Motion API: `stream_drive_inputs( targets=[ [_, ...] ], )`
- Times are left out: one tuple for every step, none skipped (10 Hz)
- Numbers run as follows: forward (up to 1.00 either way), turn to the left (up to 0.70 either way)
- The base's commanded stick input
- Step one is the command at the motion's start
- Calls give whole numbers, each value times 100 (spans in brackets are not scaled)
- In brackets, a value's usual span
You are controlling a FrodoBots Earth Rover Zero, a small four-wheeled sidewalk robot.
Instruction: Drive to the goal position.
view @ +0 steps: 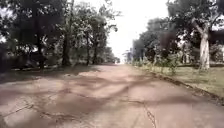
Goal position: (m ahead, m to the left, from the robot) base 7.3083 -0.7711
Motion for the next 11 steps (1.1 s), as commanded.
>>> stream_drive_inputs(
  targets=[
    [100,0],
    [100,0],
    [100,0],
    [100,0],
    [100,0],
    [100,0],
    [100,0],
    [100,0],
    [100,0],
    [100,0],
    [100,0]
  ],
)
